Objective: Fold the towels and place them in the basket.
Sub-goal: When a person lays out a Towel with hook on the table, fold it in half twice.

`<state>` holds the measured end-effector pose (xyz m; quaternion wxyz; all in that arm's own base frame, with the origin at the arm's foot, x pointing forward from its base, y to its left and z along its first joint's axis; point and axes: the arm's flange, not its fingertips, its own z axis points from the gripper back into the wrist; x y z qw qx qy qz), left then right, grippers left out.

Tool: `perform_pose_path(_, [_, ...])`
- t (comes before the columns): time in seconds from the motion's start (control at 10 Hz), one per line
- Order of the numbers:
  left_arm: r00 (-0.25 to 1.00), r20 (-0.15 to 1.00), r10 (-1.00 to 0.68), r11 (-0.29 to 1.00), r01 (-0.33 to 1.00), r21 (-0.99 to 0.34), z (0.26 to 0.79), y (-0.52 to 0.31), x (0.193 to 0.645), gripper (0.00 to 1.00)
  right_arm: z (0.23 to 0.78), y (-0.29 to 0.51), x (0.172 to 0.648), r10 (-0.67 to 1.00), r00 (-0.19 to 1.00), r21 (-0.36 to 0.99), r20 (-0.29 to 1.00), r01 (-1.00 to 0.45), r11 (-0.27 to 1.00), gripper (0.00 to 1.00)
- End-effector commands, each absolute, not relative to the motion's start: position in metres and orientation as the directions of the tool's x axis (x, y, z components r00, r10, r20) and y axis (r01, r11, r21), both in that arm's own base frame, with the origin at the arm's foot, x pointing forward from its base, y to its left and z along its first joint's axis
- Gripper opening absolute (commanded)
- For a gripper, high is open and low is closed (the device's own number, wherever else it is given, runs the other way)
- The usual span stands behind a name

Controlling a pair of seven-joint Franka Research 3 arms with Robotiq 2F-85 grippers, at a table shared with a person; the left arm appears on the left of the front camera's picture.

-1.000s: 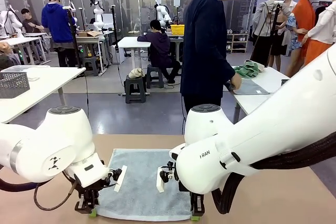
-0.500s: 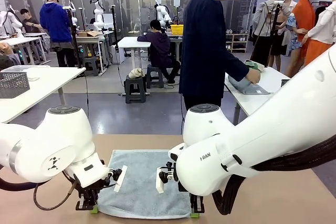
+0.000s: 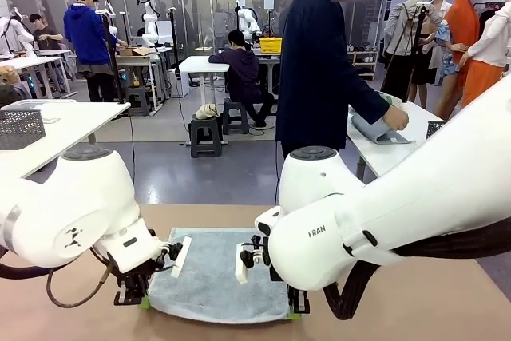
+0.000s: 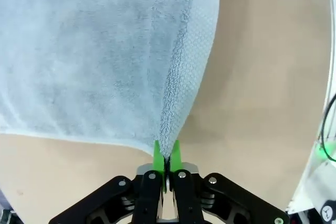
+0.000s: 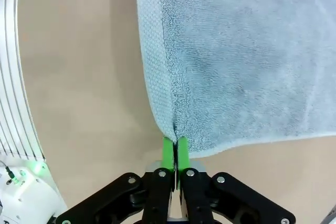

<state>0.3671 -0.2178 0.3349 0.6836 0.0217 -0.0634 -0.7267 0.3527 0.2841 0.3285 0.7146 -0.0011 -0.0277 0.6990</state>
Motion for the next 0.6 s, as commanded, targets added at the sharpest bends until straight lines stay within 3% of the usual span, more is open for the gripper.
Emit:
perform_pose_path(0.0, [-0.057, 0.026, -0.998, -0.052, 0.986, 0.158, 0.355, -0.207, 0.37, 0.0, 0.354, 0.277, 0.361, 0.998, 0.056, -0.078, 0.033, -0.995, 0.058, 0.0])
perform_pose_path(0.5, [-0.054, 0.017, -0.998, -0.05, 0.981, 0.186, 0.398, -0.219, 0.443, 0.0, 0.392, 0.276, 0.427, 0.998, 0.057, -0.116, 0.032, -0.991, 0.06, 0.0])
